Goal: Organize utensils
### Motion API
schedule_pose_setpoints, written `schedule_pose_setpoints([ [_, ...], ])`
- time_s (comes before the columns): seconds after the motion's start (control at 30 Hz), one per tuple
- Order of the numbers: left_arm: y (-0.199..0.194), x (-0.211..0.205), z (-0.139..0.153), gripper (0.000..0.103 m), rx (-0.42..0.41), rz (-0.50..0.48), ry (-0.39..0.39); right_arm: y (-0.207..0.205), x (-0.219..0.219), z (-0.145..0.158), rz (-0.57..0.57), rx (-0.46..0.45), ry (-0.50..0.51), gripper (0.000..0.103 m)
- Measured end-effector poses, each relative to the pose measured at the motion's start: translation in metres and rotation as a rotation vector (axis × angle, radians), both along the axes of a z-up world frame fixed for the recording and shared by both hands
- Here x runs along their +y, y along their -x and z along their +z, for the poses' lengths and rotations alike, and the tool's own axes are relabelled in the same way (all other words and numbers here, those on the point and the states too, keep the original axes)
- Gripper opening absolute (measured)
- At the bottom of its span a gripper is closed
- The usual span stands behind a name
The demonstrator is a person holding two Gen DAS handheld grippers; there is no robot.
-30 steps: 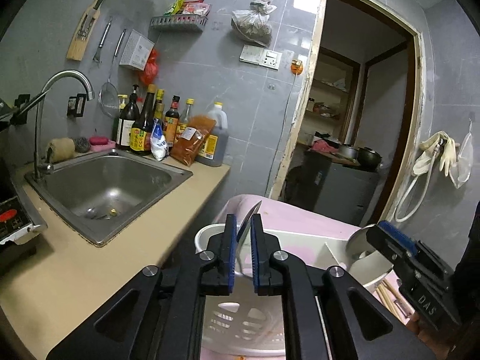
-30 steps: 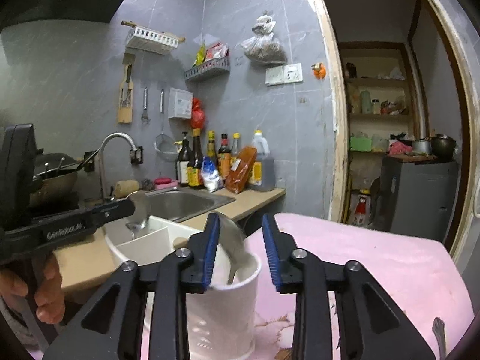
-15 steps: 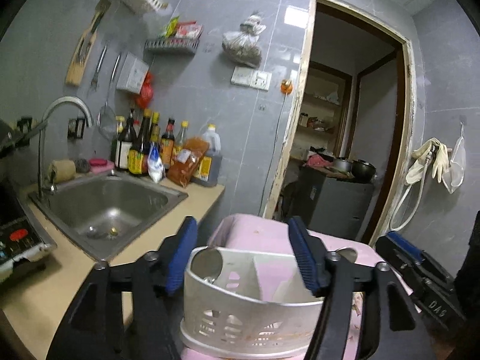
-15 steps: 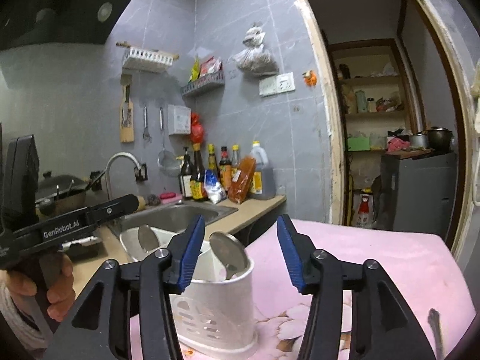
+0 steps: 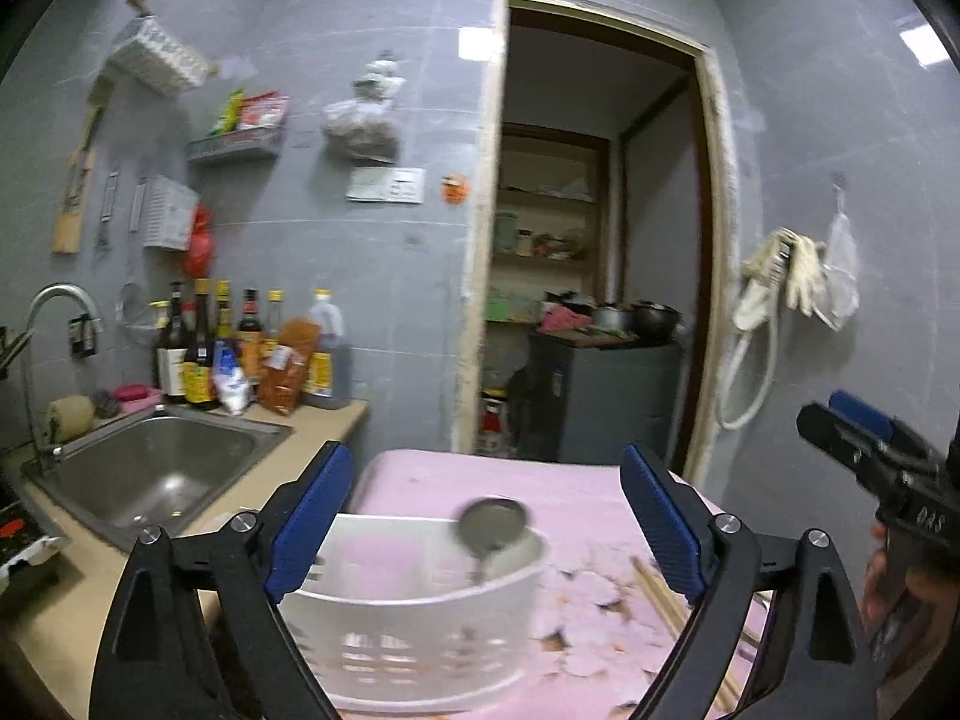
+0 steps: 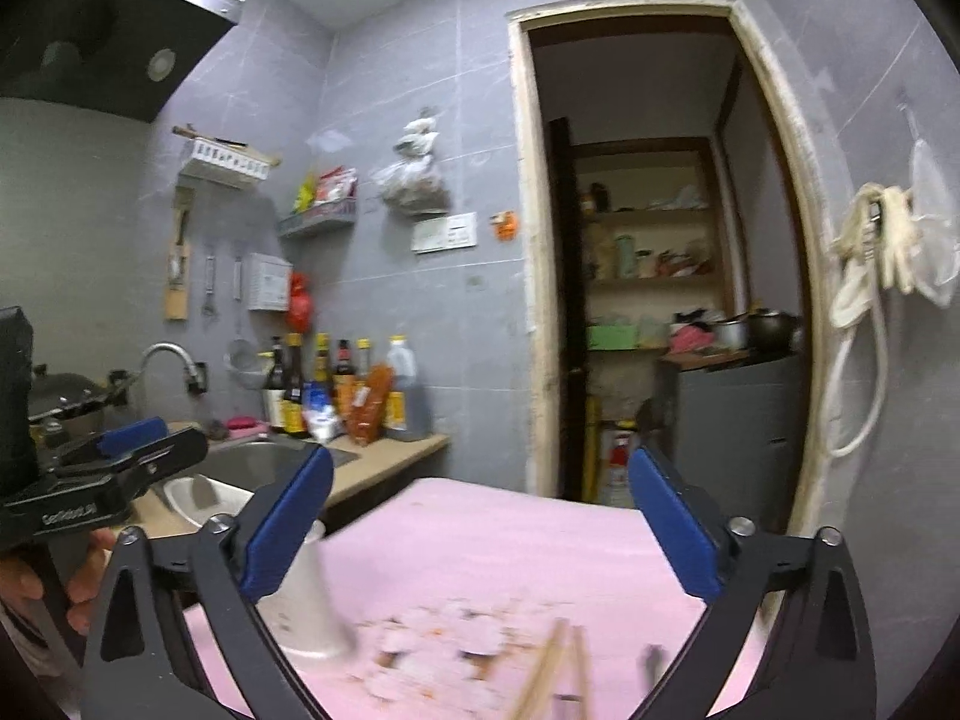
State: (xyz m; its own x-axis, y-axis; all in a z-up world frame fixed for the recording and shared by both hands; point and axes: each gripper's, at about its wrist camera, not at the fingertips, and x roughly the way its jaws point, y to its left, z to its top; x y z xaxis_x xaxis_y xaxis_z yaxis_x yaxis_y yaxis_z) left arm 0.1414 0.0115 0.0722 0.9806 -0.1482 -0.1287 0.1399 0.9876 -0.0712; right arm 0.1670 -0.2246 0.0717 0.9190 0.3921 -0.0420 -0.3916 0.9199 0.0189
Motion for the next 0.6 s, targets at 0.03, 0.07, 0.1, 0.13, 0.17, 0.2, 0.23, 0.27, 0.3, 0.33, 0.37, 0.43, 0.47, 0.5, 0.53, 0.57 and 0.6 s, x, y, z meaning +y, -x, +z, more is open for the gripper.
schedule_pose_setpoints([
  [0.03,-0.001,-0.007,-0.001,0.088,0.01,-0.019,-0.009,0.002,-0.008,0.001,-0.017,0.001,0.008,0.102],
  [0.07,-0.004,-0.014,-0.003,0.088,0.025,-0.042,-0.016,0.003,-0.015,0.0,-0.035,0.005,0.016,0.103],
  [0.1,-0.005,-0.02,-0.006,0.088,0.04,-0.06,-0.02,0.003,-0.022,0.0,-0.051,0.01,0.025,0.103],
  [0.13,-0.007,-0.027,-0.008,0.088,0.06,-0.083,-0.025,0.004,-0.027,-0.001,-0.063,0.015,0.031,0.103],
  [0.17,-0.011,-0.034,-0.01,0.088,0.083,-0.107,-0.03,0.004,-0.034,-0.002,-0.077,0.023,0.039,0.103],
  [0.2,-0.011,-0.04,-0.013,0.088,0.099,-0.124,-0.036,0.004,-0.04,-0.004,-0.091,0.034,0.049,0.103],
  [0.23,-0.015,-0.046,-0.016,0.088,0.123,-0.145,-0.045,0.004,-0.044,-0.006,-0.101,0.043,0.057,0.103],
  [0.27,-0.017,-0.053,-0.019,0.088,0.146,-0.164,-0.056,0.005,-0.048,-0.009,-0.114,0.055,0.067,0.103],
  [0.3,-0.02,-0.058,-0.022,0.088,0.166,-0.18,-0.066,0.004,-0.054,-0.012,-0.127,0.075,0.076,0.103],
  [0.33,-0.022,-0.064,-0.025,0.088,0.187,-0.196,-0.077,0.003,-0.058,-0.014,-0.132,0.091,0.079,0.103],
  [0.37,-0.024,-0.071,-0.029,0.088,0.209,-0.211,-0.089,0.002,-0.063,-0.018,-0.137,0.112,0.082,0.103],
  [0.43,-0.027,-0.085,-0.04,0.088,0.253,-0.239,-0.11,0.0,-0.07,-0.024,-0.151,0.149,0.091,0.103],
  [0.47,-0.03,-0.09,-0.043,0.088,0.276,-0.249,-0.119,-0.001,-0.074,-0.028,-0.155,0.166,0.095,0.103],
  [0.5,-0.031,-0.094,-0.047,0.088,0.295,-0.259,-0.125,-0.003,-0.078,-0.032,-0.157,0.191,0.098,0.103],
  [0.53,-0.035,-0.1,-0.052,0.088,0.326,-0.273,-0.135,-0.005,-0.081,-0.036,-0.158,0.209,0.098,0.103],
  [0.57,-0.039,-0.104,-0.056,0.088,0.354,-0.282,-0.144,-0.008,-0.083,-0.039,-0.156,0.231,0.099,0.103],
  [0.6,-0.042,-0.108,-0.059,0.088,0.377,-0.289,-0.151,-0.011,-0.087,-0.044,-0.153,0.261,0.098,0.103],
])
